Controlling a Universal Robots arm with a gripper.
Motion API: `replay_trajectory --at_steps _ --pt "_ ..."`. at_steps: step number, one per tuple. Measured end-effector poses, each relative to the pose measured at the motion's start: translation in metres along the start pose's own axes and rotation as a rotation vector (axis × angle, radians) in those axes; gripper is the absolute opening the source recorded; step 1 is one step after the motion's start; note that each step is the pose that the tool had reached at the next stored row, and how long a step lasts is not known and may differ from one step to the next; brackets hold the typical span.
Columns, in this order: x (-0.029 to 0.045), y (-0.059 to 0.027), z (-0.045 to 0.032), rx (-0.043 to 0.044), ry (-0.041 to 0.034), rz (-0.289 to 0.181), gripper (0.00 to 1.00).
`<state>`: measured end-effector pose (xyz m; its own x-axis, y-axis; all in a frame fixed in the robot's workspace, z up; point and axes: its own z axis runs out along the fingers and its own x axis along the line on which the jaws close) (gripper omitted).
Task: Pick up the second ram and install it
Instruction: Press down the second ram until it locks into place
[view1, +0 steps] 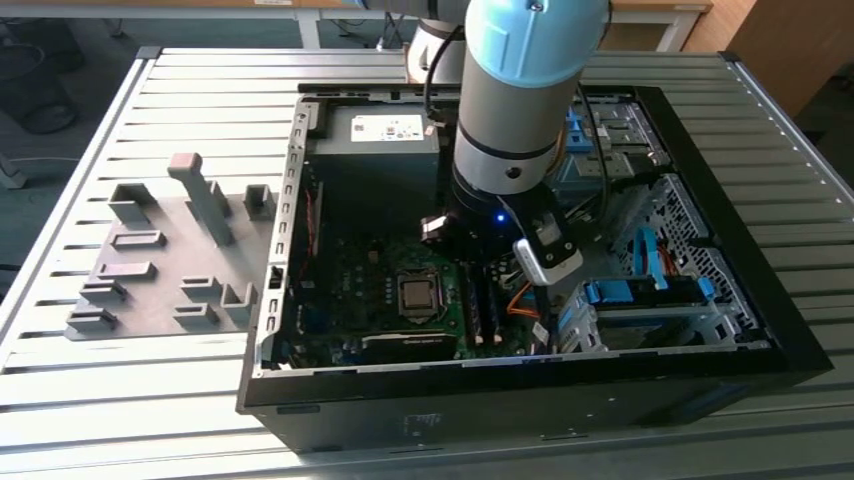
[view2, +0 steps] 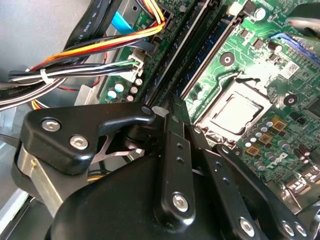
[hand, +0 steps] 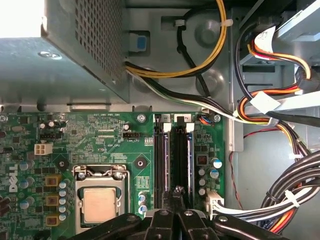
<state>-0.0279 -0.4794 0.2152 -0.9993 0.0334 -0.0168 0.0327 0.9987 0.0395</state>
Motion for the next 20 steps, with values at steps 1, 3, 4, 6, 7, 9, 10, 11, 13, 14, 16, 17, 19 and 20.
replay_trajectory --at_steps 1,3,4,6,7,9,10,11,13,14,16,17,19,20 --pt "-0.0001 0.0002 -0.0011 -0.0013 -0.0005 0.0 0.11" --pt "-0.0002 0.0006 -0.006 -0.0046 -0.0015 0.0 0.11" --pt "-0.0002 0.0005 -0.0101 -0.0026 -0.0009 0.0 0.11" --pt "-0.0003 0.0006 -0.0167 -0.0021 -0.0007 0.0 0.11" --pt "-0.0003 0.0007 -0.0197 -0.0019 -0.0006 0.0 0.11" --pt "-0.0004 0.0009 -0.0254 -0.0018 -0.0006 0.0 0.11" --pt "-0.0005 0.001 -0.0276 -0.0018 -0.0006 0.0 0.11" --pt "-0.0005 0.001 -0.0288 -0.0017 -0.0005 0.0 0.11" --pt "-0.0005 0.0011 -0.0288 -0.0022 -0.0007 0.0 0.11" --pt "-0.0005 0.0011 -0.0289 -0.0022 -0.0007 0.0 0.11" --pt "-0.0005 0.0011 -0.0292 -0.0018 -0.0006 0.0 0.11" --pt "-0.0005 0.0011 -0.0297 -0.0018 -0.0006 0.0 0.11" --pt "-0.0005 0.0011 -0.0303 -0.0018 -0.0006 0.0 0.11" --pt "-0.0005 0.0011 -0.0304 -0.0018 -0.0006 0.0 0.11"
